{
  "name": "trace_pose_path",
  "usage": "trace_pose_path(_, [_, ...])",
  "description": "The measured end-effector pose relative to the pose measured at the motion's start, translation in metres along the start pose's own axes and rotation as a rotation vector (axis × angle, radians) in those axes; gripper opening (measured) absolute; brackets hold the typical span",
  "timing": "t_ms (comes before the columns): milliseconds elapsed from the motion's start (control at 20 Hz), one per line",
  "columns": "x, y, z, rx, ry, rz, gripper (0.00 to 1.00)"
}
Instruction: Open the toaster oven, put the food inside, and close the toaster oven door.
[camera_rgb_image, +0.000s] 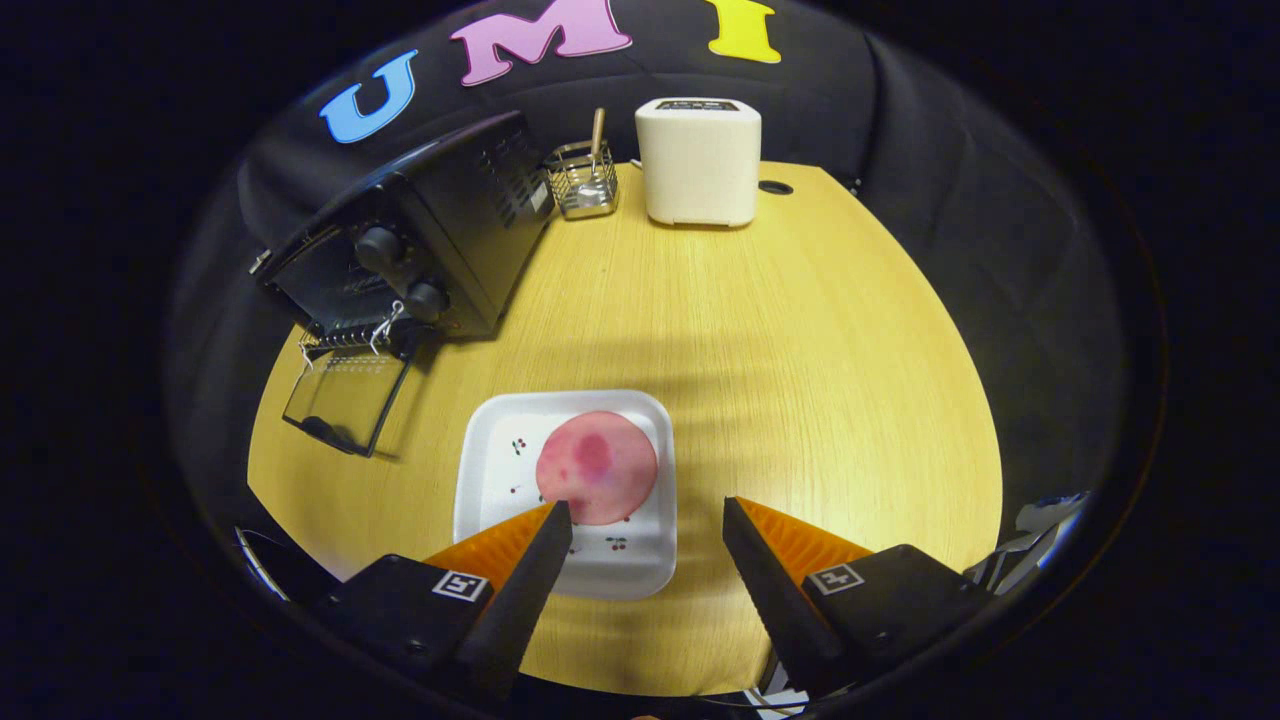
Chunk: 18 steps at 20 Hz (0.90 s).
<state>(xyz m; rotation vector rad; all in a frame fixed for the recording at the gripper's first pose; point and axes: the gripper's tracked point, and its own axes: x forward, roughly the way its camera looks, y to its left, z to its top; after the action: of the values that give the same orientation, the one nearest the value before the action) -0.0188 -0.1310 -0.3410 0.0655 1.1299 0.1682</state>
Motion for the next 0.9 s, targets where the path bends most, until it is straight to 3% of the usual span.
trace_pose_path(300, [0.015, -0.004, -0.012, -0.035, 0.065, 0.032, 0.97])
trace_pose_path(500, [0.019, -0.009, -0.021, -0.051, 0.101, 0.017, 0.73])
trace_pose_path(550, [0.016, -0.009, -0.021, -0.058, 0.106, 0.014, 0.58])
trace_pose_path(700, [0.019, -0.012, -0.024, -0.052, 0.117, 0.002, 0.53])
trace_pose_path(750, [0.02, -0.011, -0.024, -0.022, 0.124, -0.002, 0.23])
trace_pose_path(900, [0.024, -0.014, -0.026, 0.027, 0.138, -0.003, 0.24])
